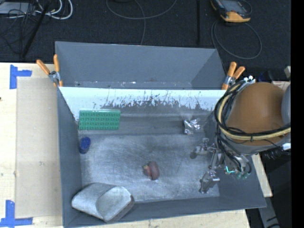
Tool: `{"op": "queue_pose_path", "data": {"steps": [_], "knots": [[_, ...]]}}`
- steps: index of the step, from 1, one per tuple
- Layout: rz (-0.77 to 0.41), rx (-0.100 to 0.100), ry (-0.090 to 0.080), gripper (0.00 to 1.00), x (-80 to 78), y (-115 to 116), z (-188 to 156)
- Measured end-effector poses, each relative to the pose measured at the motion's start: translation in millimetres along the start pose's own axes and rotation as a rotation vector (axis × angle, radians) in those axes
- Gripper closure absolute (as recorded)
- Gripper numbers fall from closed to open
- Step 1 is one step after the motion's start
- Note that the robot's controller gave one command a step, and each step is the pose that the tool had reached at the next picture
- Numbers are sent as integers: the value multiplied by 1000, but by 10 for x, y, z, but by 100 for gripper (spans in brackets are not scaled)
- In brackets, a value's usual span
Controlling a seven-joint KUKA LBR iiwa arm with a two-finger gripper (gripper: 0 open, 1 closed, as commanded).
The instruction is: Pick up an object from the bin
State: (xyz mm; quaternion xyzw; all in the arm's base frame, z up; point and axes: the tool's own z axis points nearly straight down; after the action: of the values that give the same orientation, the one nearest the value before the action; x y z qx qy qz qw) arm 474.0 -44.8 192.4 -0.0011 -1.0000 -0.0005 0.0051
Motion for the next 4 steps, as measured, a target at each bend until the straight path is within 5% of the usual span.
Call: {"op": "queue_pose_path", "data": {"steps": [1,2,3,4], "knots": [[90,-2,-1,0,-51,850,987],[381,0,-3,0,-675,835,1207],[457,-2,-17,0,-570,1083,1196],[452,-4,-16,100,-573,1099,1177]]}}
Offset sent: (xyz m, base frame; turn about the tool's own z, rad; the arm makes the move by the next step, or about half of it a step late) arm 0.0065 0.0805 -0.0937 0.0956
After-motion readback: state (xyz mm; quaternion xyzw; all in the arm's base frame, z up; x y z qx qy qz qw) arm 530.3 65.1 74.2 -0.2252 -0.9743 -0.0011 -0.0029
